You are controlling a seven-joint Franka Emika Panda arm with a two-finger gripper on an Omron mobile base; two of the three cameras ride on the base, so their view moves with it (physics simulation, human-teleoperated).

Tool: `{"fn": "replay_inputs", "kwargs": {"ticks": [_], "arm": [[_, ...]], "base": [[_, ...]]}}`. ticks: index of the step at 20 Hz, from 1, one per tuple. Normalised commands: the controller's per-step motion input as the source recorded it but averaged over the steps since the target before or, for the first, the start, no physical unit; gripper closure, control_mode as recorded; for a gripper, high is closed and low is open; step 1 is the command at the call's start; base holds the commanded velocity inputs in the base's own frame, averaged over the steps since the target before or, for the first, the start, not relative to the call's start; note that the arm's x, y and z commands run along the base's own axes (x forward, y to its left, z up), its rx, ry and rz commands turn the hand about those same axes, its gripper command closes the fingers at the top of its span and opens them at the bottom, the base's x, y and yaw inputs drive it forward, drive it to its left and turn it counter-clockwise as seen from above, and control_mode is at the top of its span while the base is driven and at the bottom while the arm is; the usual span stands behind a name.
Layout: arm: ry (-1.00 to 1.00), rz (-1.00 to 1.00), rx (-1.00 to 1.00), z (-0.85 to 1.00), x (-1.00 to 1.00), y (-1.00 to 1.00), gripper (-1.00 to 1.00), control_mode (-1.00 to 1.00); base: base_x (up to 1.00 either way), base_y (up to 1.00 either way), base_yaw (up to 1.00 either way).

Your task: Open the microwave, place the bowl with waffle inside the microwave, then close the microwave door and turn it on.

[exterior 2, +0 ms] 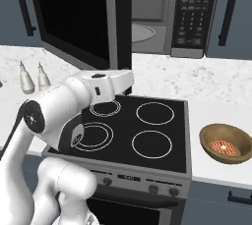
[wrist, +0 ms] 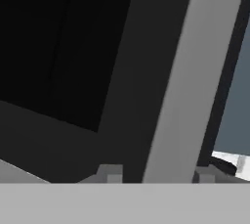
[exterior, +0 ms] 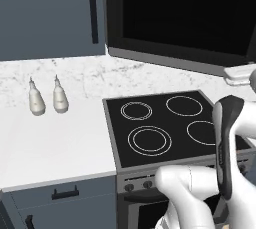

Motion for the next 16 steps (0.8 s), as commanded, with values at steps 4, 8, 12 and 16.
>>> {"fn": "replay_inputs", "kwargs": {"ticks": [4, 8, 12, 16], "arm": [[0.39, 0.03, 0.00, 0.49, -0.67, 1.00, 1.00, -1.00], [0.22, 0.06, -0.06, 0.04, -0.70, 1.00, 1.00, -1.00], [0.12, 0.09, -0.10, -0.01, -0.70, 0.99, -1.00, -1.00], [-0.09, 0.04, 0.00, 0.00, -0.99, -0.11, -1.00, -1.00]], "base": [[0.00, 0.00, 0.00], [0.00, 0.00, 0.00], [0.00, 0.00, 0.00], [0.00, 0.00, 0.00]]}}
